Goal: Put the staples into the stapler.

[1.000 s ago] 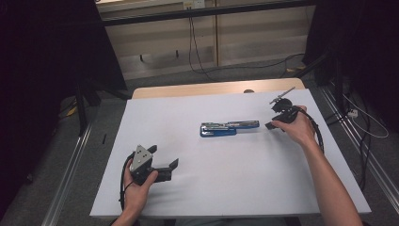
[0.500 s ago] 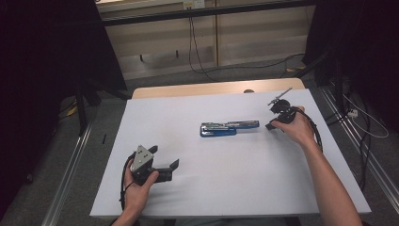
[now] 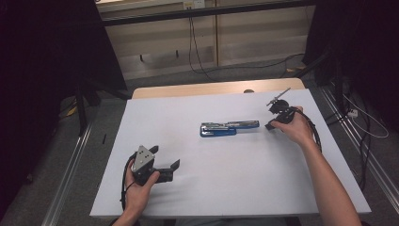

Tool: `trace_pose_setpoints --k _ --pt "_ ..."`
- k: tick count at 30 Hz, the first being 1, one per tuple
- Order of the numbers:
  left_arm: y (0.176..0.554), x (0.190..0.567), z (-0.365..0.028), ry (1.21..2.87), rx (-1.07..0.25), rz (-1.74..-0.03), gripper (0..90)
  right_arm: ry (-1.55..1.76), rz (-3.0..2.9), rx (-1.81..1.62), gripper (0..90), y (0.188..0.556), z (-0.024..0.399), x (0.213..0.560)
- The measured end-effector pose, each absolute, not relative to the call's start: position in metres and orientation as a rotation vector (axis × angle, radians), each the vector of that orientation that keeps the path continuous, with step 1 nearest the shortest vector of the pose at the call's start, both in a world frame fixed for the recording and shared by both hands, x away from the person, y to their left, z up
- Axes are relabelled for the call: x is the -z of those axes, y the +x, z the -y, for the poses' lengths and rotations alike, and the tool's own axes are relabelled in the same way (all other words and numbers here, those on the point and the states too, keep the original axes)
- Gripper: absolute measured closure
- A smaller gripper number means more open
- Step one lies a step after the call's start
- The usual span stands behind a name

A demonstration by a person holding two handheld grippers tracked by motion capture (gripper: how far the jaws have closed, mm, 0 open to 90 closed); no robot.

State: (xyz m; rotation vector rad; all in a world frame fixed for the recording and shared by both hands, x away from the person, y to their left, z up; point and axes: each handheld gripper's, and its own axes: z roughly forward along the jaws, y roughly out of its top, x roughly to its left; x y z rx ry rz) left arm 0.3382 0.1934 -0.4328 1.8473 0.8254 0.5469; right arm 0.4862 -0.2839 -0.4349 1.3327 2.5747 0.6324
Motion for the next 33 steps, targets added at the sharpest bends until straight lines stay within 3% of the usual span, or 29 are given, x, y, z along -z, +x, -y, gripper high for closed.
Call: trace_pose_setpoints --k 8,33 --pt "0.3383 0.4330 -0.1930 1.850 -0.547 -0.824 4.6 1.341 -2.596 -0.620 78.5 0.4879 0.2832 0.4338" --pt "0.3377 0.4322 -0.1944 1.843 -0.551 -0.828 4.6 1.342 -2.577 -0.677 79.0 0.4823 0.2847 0.4327"
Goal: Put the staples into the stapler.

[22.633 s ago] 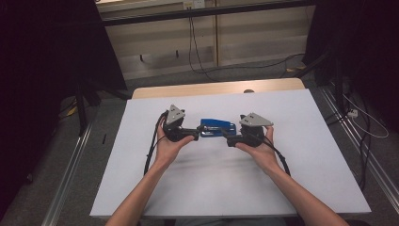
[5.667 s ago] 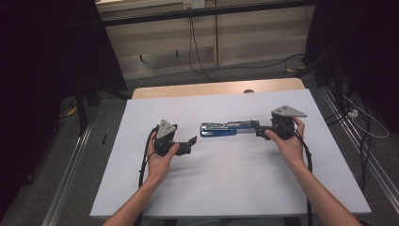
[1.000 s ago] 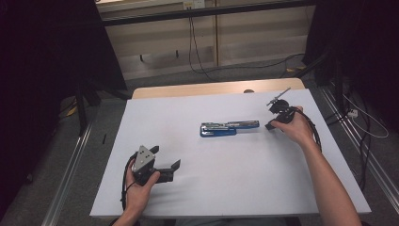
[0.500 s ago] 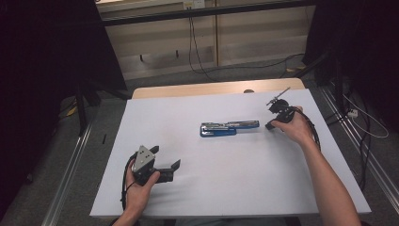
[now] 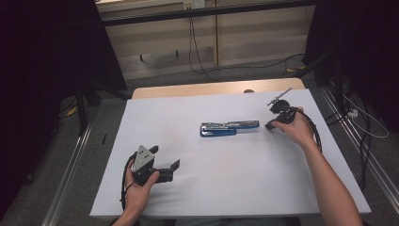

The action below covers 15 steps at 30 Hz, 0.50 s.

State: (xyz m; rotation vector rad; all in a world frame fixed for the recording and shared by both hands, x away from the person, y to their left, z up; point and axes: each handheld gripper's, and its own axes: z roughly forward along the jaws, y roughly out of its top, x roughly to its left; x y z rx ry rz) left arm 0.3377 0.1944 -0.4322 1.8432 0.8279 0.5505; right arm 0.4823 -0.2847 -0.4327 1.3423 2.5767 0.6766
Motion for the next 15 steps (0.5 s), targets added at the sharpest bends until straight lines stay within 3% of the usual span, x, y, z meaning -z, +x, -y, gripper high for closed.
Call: trace_pose_setpoints --k 15 --pt "0.338 0.432 -0.194 1.844 -0.550 -0.828 4.6 1.329 -2.510 -0.792 79.0 0.475 0.293 0.423"
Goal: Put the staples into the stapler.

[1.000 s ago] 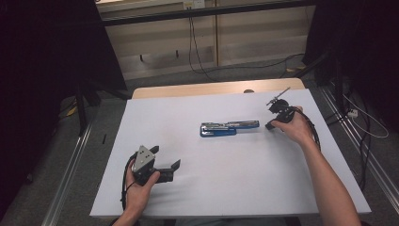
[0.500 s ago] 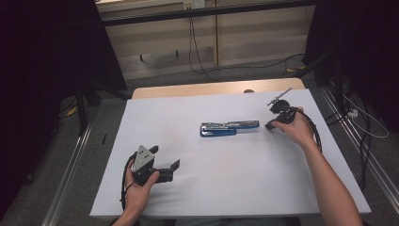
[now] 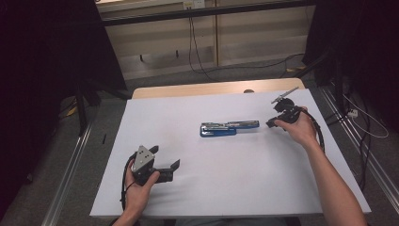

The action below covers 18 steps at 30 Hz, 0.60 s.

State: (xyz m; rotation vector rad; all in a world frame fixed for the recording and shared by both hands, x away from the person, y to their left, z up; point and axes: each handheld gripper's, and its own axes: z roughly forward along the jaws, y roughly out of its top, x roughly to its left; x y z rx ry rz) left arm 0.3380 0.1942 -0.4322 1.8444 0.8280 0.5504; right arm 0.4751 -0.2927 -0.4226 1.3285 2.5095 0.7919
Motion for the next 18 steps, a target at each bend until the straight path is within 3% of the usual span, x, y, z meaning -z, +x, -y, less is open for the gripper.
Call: trace_pose_setpoints --k 18 --pt "0.340 0.432 -0.195 1.841 -0.543 -0.830 4.6 1.201 -2.473 -0.891 79.0 0.464 0.285 0.408"
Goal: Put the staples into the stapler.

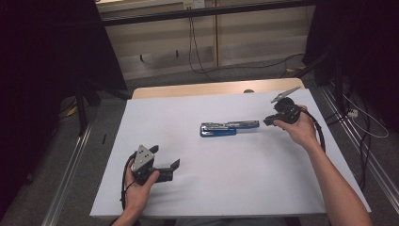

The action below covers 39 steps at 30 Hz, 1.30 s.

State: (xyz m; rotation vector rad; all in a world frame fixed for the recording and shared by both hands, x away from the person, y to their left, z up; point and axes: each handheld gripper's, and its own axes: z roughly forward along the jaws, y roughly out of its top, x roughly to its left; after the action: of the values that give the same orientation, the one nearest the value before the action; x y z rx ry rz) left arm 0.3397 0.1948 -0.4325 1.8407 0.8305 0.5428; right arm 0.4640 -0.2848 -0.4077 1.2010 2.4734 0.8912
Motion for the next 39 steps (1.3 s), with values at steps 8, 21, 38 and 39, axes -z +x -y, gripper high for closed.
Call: trace_pose_setpoints --k 8,21,38,39 --pt "0.340 0.433 -0.195 1.841 -0.532 -0.835 4.6 1.166 -2.440 -0.934 79.0 0.458 0.282 0.403" --pt "0.340 0.433 -0.194 1.846 -0.522 -0.831 4.6 1.101 -2.439 -1.033 79.0 0.456 0.278 0.396" --pt "0.340 0.433 -0.195 1.845 -0.528 -0.828 4.6 1.007 -2.463 -1.065 79.0 0.462 0.251 0.387" --pt "0.340 0.433 -0.195 1.846 -0.528 -0.827 4.6 1.002 -2.468 -1.069 79.0 0.462 0.250 0.387"
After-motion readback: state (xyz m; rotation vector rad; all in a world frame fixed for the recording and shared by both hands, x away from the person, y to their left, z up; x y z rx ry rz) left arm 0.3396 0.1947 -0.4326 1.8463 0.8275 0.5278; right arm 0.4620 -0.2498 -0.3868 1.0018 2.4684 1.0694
